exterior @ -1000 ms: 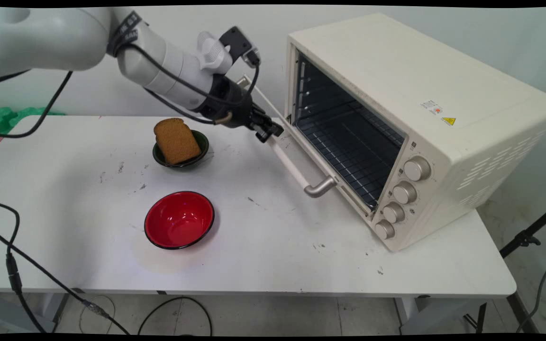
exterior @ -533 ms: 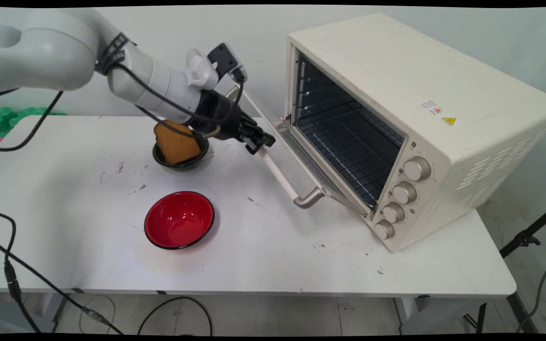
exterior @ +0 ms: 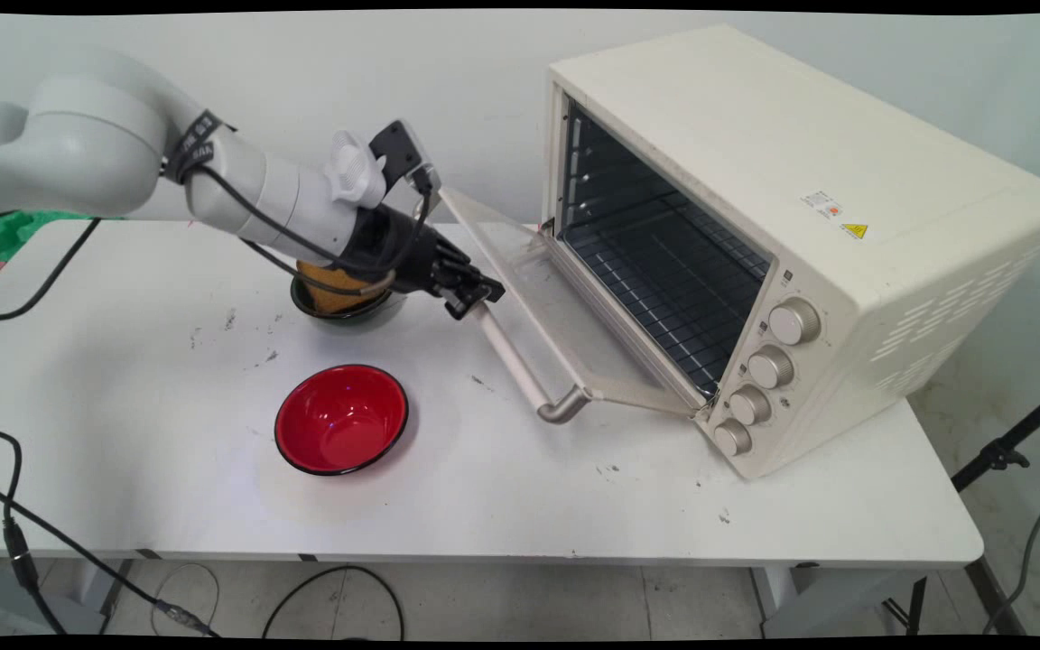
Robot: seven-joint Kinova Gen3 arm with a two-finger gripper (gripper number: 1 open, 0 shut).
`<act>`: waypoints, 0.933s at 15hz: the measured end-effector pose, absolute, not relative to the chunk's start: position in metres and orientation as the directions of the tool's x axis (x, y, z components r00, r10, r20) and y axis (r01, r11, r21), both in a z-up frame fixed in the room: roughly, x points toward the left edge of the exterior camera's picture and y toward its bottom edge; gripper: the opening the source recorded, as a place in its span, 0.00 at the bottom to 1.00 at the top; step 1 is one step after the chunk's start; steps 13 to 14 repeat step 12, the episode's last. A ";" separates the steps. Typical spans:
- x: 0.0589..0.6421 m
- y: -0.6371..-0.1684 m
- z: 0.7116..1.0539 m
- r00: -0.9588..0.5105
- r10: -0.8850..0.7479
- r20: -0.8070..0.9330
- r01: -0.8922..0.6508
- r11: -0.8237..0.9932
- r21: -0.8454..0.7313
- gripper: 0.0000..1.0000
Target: Open the oven
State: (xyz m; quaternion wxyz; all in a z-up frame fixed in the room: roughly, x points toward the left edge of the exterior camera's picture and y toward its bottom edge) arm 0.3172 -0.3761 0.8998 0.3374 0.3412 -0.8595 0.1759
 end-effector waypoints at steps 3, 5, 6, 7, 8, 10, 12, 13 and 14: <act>0.328 -0.372 0.888 -0.541 -0.463 0.702 -0.701 0.710 -0.071 0.00; 0.335 -0.369 0.880 -0.544 -0.458 0.704 -0.696 0.715 -0.072 0.00; 0.338 -0.368 0.876 -0.545 -0.455 0.705 -0.693 0.717 -0.073 0.00; 0.342 -0.367 0.872 -0.546 -0.451 0.706 -0.690 0.720 -0.073 0.00; 0.345 -0.366 0.868 -0.547 -0.448 0.707 -0.687 0.722 -0.073 0.00; 0.350 -0.364 0.862 -0.547 -0.443 0.710 -0.683 0.726 -0.073 0.00; 0.356 -0.362 0.855 -0.548 -0.439 0.712 -0.679 0.730 -0.073 0.00; 0.356 -0.362 0.855 -0.548 -0.439 0.712 -0.679 0.730 -0.073 0.00; 0.356 -0.362 0.855 -0.548 -0.439 0.712 -0.679 0.730 -0.073 0.00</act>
